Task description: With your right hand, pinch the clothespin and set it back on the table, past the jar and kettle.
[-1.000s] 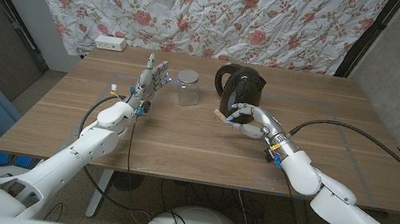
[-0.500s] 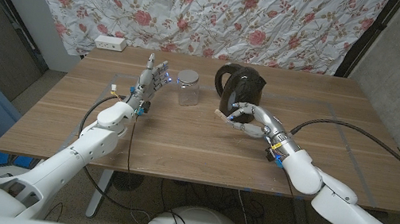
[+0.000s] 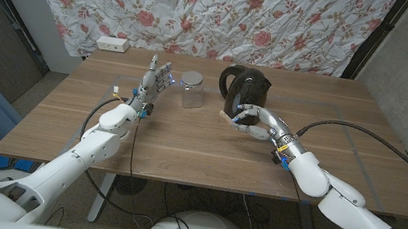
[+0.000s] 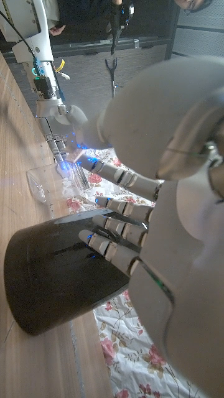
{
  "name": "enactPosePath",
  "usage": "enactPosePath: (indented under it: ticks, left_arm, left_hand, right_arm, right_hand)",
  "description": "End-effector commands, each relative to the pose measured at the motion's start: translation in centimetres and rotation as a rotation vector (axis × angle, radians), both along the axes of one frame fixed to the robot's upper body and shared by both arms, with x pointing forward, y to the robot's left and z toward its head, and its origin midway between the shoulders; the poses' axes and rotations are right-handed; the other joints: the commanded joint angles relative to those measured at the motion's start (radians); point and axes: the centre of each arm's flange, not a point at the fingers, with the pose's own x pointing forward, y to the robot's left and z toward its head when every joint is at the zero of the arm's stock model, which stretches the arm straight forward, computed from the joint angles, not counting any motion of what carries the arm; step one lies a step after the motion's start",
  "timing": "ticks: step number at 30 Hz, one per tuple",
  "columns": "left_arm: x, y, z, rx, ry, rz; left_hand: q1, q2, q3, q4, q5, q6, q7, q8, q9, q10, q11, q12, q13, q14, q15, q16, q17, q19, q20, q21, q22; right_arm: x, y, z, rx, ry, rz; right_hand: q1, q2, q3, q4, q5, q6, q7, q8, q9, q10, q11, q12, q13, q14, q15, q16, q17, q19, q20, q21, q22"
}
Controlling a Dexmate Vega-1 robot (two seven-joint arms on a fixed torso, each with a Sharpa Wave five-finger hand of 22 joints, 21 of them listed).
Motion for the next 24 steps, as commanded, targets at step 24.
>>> enactPosePath:
  ticks: [24]
  left_arm:
    - [-0.01, -0.02, 0.01, 0.000, 0.000, 0.000]
  left_hand:
    - [0.003, 0.008, 0.001, 0.006, 0.004, 0.000, -0.009, 0.006, 0.005, 0.003, -0.008, 0.006, 0.002, 0.009, -0.007, 0.005, 0.004, 0.008, 0.001, 0.007, 0.002]
  right_arm:
    - [-0.30, 0.00, 0.56, -0.077, -0.071, -0.015]
  right_hand:
    - [-0.022, 0.004, -0.014, -0.002, 0.004, -0.013, -0.005, -0.019, 0.004, -0.016, 0.004, -0.008, 0.003, -0.007, -0.002, -0.009, 0.007, -0.002, 0.011, -0.002, 0.001]
